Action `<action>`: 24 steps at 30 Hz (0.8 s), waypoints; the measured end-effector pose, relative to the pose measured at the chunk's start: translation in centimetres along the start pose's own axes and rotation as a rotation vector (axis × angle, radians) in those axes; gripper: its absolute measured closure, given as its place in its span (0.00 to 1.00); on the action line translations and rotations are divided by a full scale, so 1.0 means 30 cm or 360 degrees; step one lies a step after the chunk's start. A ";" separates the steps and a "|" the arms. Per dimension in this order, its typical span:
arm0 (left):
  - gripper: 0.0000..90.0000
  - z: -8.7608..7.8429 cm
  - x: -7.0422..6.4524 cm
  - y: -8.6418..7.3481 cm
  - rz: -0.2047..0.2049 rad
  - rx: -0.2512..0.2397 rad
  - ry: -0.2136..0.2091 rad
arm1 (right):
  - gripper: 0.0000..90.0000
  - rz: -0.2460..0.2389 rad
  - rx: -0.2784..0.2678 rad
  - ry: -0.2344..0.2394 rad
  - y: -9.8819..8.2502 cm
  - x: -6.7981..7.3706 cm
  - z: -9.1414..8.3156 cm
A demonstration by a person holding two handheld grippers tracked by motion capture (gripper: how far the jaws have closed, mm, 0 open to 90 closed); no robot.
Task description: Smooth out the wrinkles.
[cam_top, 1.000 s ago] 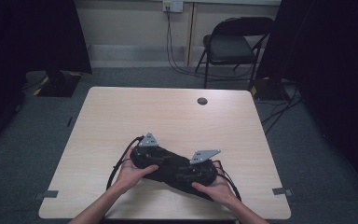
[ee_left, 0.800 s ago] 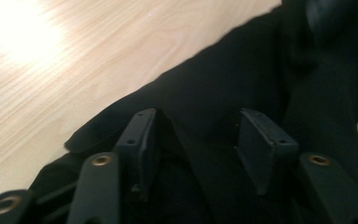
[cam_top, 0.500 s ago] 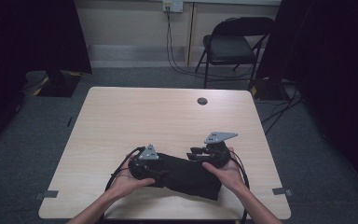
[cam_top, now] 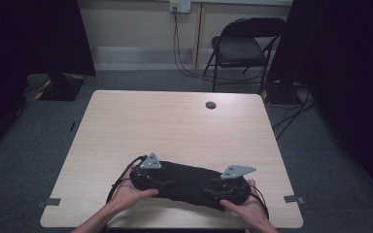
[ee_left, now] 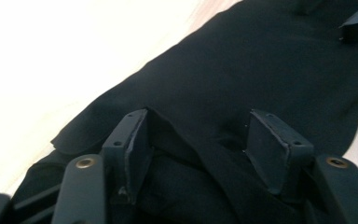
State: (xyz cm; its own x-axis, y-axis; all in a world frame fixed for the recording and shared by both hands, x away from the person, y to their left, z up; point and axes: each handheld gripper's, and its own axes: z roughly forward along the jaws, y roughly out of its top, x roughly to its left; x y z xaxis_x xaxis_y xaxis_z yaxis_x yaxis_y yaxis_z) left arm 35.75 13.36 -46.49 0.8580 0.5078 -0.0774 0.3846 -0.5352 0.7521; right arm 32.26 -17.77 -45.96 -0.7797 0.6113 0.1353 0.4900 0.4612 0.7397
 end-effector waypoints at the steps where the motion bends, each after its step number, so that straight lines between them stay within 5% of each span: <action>1: 0.42 -0.006 -0.005 -0.002 0.0001 0.0004 -0.0007 | 0.50 0.0032 0.0002 0.0010 -0.011 -0.005 0.003; 3: 0.40 -0.024 -0.018 -0.008 -0.0015 -0.0020 0.0040 | 0.47 0.0044 0.0006 -0.0004 -0.015 -0.010 0.010; 5: 0.38 -0.022 -0.036 -0.015 0.0044 0.0055 0.0085 | 0.47 0.0036 0.0023 -0.0041 -0.018 -0.008 0.024; 8: 0.34 0.027 -0.046 -0.040 -0.0055 0.0085 0.0123 | 0.48 -0.0016 0.0060 -0.0073 -0.014 -0.008 0.056; 9: 0.33 0.034 -0.044 -0.039 -0.0003 0.0089 0.0146 | 0.48 -0.0011 0.0062 -0.0078 -0.009 -0.014 0.064; 11: 0.33 0.041 -0.021 -0.040 0.0020 0.0078 0.0145 | 0.48 0.0000 0.0047 -0.0095 -0.002 -0.032 0.076; 15: 0.34 0.050 0.045 -0.051 -0.0143 0.0040 0.0111 | 0.49 -0.0008 0.0017 -0.0138 0.019 -0.069 0.105; 18: 0.36 0.054 0.085 -0.058 -0.0153 0.0108 0.0155 | 0.49 0.0004 -0.0020 -0.0146 0.036 -0.108 0.128; 21: 0.45 0.020 0.124 -0.073 -0.0241 0.0076 0.0133 | 0.49 0.0007 -0.0036 -0.0157 0.053 -0.136 0.143; 24: 0.50 -0.028 0.140 -0.087 -0.0216 0.0068 0.0156 | 0.49 0.0009 -0.0048 -0.0150 0.057 -0.143 0.145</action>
State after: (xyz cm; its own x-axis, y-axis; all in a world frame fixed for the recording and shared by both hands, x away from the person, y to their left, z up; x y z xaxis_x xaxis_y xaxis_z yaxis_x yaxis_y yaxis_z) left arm 38.08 17.46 -48.22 0.7605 0.6398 -0.1104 0.5107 -0.4845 0.7103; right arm 38.15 -16.81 -48.14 -0.7361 0.6724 0.0777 0.4809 0.4388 0.7590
